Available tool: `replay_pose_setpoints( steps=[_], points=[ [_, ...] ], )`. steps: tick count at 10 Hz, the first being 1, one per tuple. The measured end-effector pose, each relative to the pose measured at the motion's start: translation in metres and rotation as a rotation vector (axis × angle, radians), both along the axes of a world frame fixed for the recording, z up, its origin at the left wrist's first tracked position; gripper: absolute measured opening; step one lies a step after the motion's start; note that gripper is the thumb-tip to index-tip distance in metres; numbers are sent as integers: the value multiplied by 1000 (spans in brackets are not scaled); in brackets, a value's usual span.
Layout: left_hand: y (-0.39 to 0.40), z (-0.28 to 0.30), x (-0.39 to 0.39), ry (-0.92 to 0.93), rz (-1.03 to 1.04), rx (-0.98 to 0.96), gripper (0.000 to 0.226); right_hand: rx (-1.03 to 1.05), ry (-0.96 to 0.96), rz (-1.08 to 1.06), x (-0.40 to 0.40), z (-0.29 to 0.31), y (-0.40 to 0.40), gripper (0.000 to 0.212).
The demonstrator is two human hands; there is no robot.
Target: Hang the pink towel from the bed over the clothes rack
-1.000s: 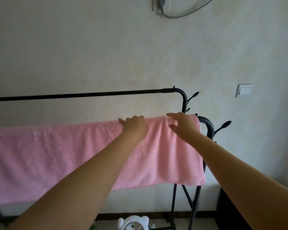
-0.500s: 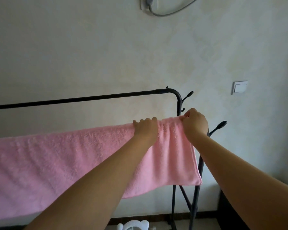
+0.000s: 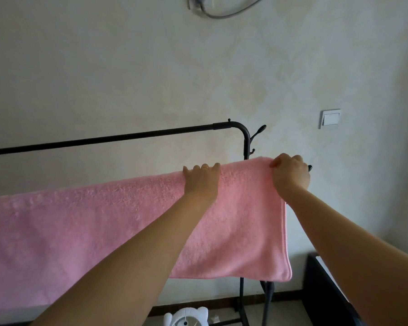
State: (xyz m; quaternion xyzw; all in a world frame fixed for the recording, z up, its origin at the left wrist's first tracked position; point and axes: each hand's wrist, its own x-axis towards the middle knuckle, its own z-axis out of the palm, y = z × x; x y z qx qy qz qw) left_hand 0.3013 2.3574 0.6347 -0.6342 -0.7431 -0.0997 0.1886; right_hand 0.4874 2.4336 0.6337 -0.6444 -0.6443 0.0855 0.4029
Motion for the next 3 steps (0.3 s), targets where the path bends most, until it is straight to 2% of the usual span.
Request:
replay_pose_setpoints(
  steps=[1,2,3],
  points=[
    [2,-2,-2,35,10,-11,63,60,-76,-24,-2,1,-7,28],
    [-5,0,-4,59,20,-47,68,154,-104,41,-13,3,-17,38],
    [-9,-2,-8,52,22,-57,67,266,-173,121,-32,10,-25,37]
  ],
)
